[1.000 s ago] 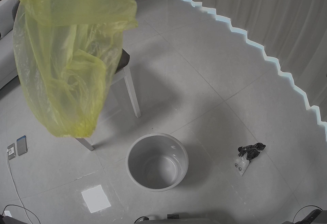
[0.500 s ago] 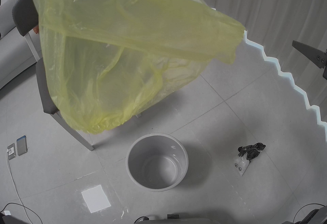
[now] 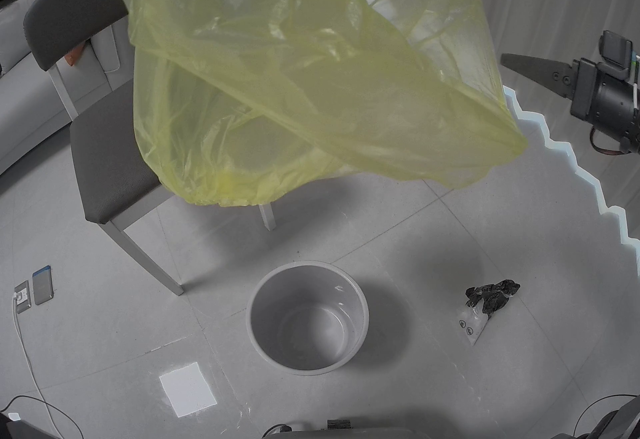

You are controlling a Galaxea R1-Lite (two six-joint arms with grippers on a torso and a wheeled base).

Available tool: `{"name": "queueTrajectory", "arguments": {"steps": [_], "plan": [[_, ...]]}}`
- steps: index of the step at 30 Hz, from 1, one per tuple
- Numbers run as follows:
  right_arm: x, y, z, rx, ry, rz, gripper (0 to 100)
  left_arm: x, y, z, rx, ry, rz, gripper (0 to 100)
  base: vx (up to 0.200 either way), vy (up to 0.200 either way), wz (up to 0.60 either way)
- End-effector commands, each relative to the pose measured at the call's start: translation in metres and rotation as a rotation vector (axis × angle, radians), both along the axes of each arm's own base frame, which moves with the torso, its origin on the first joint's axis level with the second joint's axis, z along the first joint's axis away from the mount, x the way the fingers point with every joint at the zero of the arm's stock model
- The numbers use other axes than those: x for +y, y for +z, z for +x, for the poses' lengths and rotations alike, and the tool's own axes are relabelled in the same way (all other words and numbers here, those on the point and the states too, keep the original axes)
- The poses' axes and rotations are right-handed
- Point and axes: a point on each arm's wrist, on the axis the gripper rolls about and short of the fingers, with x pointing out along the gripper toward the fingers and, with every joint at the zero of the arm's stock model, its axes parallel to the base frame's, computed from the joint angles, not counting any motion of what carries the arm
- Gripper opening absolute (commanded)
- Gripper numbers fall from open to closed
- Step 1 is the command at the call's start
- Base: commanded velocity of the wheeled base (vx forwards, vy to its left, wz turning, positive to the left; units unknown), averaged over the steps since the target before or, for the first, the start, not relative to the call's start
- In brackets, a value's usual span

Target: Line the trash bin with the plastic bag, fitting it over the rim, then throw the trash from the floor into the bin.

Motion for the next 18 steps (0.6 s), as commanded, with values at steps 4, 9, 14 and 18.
{"name": "queueTrajectory", "arguments": {"steps": [4, 9, 14, 18], "plan": [[0.034, -0.025, 0.049, 0.062, 0.052, -0.018, 100, -0.011, -0.002, 0.007, 0.006, -0.022, 0.01, 0, 0.0, 0.0, 0.0], [0.039, -0.036, 0.058, 0.063, 0.056, -0.006, 0, -0.009, 0.0, 0.005, 0.0, -0.026, 0.003, 0, 0.0, 0.0, 0.0], [0.044, -0.037, 0.055, 0.083, 0.076, 0.003, 0, -0.012, 0.001, 0.003, -0.009, -0.048, -0.007, 0, 0.0, 0.0, 0.0], [0.049, -0.042, 0.052, 0.097, 0.092, -0.003, 0, -0.013, 0.003, 0.002, -0.023, -0.054, -0.025, 0, 0.0, 0.0, 0.0]]}}
